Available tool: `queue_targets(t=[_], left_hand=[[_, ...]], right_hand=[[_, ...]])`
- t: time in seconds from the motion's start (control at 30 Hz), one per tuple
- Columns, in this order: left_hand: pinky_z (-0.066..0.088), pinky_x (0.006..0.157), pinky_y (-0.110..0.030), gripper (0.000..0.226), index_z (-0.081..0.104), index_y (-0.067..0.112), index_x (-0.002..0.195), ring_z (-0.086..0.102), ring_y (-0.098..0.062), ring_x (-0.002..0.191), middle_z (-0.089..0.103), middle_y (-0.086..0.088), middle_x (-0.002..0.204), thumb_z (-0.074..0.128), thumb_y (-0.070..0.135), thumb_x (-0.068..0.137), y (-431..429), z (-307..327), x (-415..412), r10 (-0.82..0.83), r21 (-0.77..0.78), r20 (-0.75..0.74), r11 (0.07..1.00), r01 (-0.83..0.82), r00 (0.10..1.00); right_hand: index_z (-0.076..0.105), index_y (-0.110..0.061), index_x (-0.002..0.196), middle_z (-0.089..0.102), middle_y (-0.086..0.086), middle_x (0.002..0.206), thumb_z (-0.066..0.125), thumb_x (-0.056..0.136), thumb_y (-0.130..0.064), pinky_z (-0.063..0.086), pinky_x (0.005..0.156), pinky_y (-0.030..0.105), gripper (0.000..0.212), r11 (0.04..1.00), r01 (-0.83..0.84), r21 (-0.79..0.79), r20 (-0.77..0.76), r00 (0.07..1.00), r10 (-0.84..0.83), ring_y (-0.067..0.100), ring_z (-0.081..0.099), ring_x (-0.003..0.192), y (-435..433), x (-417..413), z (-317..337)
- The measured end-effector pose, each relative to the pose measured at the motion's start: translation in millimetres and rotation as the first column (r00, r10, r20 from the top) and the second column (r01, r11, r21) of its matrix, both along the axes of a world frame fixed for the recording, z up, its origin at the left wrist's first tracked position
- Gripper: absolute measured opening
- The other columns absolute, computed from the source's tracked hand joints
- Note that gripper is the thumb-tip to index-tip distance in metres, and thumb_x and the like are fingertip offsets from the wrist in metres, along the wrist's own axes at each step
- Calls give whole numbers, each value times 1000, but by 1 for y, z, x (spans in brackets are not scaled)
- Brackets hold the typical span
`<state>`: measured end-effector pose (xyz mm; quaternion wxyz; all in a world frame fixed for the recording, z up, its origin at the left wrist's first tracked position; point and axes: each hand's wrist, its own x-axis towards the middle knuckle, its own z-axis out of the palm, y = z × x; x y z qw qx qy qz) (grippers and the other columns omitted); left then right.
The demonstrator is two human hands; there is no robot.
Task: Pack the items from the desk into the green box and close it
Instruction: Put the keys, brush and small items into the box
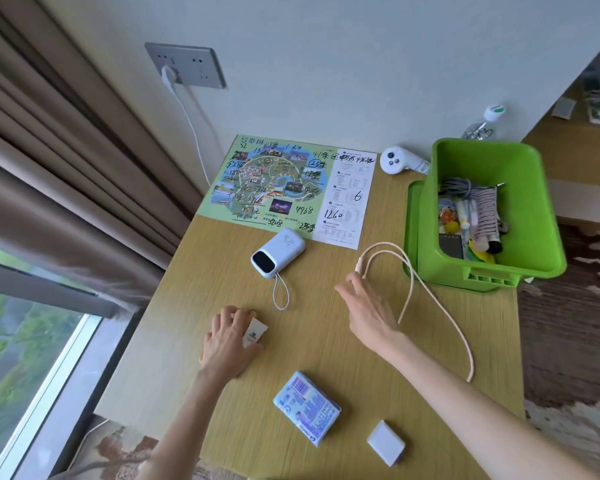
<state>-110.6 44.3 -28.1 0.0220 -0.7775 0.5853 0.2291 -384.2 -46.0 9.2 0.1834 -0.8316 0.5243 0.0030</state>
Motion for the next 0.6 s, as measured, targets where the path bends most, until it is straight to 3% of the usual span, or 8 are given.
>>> queue_targets(t=[0.07,0.2,0.33,0.4,0.5,0.6], left_hand=[[48,87,-40,61,43,23,133,41,-22,115,39,1,127,67,42,81,4,-3,-3,-34,-52,33,998,35,999],[47,58,-31,39,43,16,118,56,-24,96,46,-1,109,54,25,82,14,-5,-19,-37,-78,50,996,41,998],[39,50,-33,25,39,13,109,63,-31,74,54,-5,102,47,17,85,15,-2,-30,-14,-69,21,997,16,1000],[37,49,-33,23,36,12,105,61,-34,67,54,-5,97,47,17,85,14,0,-31,0,-63,7,998,1,1000],[34,50,-32,24,30,15,99,51,-31,60,52,-2,82,49,20,84,13,6,-31,0,-54,-22,999,-2,1000],[32,48,-31,21,32,17,98,51,-28,59,51,1,74,48,26,87,15,11,-33,11,-52,-34,999,-13,999]], right_hand=[[48,-12,131,41,4,128,55,86,7,53,77,28,49,999,-42,1,35,999,42,17,53,104,11,4,0],[52,-17,123,47,-2,114,52,92,-3,51,67,27,34,993,-94,77,107,991,86,14,54,88,43,9,1],[50,-20,119,51,-5,113,49,98,-28,42,68,29,23,977,-118,178,124,988,97,18,58,97,76,17,2],[45,-19,124,50,-5,120,50,93,-49,45,78,33,43,963,-102,250,106,991,78,19,56,106,92,23,0],[27,-18,143,38,-2,140,58,71,-75,42,96,43,96,929,-103,354,83,993,79,19,41,126,117,32,-7],[6,-20,152,26,1,149,68,62,-73,35,105,46,121,934,-156,320,-2,986,165,22,27,136,137,40,-17]])
